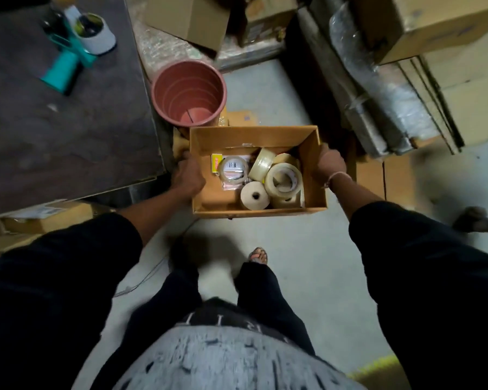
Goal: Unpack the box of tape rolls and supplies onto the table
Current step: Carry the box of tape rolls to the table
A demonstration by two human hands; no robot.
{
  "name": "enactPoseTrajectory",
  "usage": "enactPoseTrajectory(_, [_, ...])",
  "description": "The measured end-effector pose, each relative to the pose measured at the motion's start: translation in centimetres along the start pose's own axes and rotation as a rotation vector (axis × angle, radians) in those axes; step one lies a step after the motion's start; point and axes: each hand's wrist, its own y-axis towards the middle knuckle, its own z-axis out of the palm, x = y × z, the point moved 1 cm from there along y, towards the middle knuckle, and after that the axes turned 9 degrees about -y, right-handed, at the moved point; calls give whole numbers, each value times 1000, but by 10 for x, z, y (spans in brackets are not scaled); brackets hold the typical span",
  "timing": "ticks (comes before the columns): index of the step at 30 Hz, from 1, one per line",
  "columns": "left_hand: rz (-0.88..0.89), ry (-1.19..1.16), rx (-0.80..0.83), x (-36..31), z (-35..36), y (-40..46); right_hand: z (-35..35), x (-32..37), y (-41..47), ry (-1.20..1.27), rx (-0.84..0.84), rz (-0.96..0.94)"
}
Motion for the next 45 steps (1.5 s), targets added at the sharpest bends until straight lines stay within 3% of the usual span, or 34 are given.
enactPoseTrajectory(10, [286,-265,1,-38,-75,-63,-96,-11,-32,17,-118,-114])
enactPoseTrajectory(23, [220,-278,-292,-19,-141,-86,-157,43,-65,103,-126,-253])
enactPoseTrajectory(32, [161,-310,-329,44,-214,-80,-169,137,-96,193,-115,-336])
enactPoseTrajectory(38, [186,-352,-362,119,-277,-72,-154,232,-128,172,-104,-381])
enactPoseTrajectory(45, [97,-299,-362,199,-345,-56,-119,338,-159,184,-23,-411])
